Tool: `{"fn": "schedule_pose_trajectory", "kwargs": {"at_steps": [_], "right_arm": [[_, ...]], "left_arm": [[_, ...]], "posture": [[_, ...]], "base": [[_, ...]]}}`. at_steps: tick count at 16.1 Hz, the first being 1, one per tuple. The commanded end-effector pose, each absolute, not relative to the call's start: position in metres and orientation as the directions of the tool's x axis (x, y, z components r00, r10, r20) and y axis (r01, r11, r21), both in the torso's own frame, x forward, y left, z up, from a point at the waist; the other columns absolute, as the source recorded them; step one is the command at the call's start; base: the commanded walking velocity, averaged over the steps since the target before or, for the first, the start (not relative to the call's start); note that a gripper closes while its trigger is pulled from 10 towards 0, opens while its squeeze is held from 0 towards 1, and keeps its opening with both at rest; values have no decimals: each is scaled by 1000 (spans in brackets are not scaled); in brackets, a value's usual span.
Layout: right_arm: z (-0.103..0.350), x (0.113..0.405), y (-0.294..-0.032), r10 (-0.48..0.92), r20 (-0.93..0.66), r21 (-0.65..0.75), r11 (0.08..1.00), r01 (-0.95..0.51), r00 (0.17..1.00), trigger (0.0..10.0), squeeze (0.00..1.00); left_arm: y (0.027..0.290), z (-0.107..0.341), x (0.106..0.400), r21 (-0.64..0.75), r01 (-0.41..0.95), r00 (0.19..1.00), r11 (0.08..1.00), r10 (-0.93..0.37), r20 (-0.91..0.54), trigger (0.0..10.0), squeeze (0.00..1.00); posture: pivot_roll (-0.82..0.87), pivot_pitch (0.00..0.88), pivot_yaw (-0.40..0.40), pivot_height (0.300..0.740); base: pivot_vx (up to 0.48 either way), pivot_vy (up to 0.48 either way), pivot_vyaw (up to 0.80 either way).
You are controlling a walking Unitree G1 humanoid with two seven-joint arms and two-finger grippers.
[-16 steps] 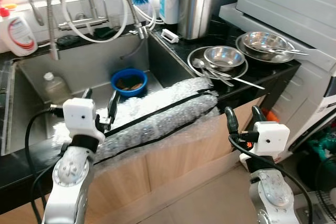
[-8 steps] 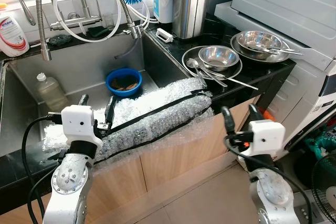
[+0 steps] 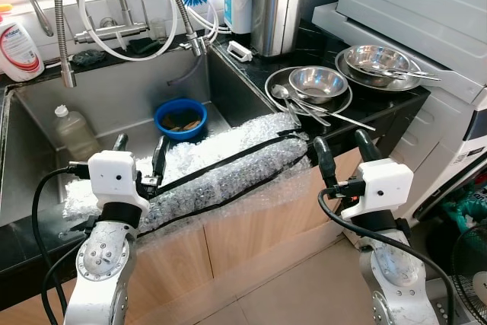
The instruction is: Kitchen organization
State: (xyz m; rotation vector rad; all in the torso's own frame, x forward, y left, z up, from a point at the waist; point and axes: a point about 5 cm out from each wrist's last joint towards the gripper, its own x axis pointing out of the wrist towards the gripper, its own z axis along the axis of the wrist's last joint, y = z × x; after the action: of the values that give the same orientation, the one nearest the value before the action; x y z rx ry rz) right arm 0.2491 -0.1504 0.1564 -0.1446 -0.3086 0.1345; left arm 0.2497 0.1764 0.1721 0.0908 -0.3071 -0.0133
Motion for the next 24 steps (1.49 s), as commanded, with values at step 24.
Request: {"fn": "schedule_pose_trajectory", "kwargs": {"at_steps": [24], "right_arm": [[180,235,-126,336,325,-319,919,-232,884,10000,0]], "left_arm": [[174,176,251,92,-18,939,996,-14,343,10000,0]], "posture": [[4,33,-23,740]], "base": [[128,0,63]]}}
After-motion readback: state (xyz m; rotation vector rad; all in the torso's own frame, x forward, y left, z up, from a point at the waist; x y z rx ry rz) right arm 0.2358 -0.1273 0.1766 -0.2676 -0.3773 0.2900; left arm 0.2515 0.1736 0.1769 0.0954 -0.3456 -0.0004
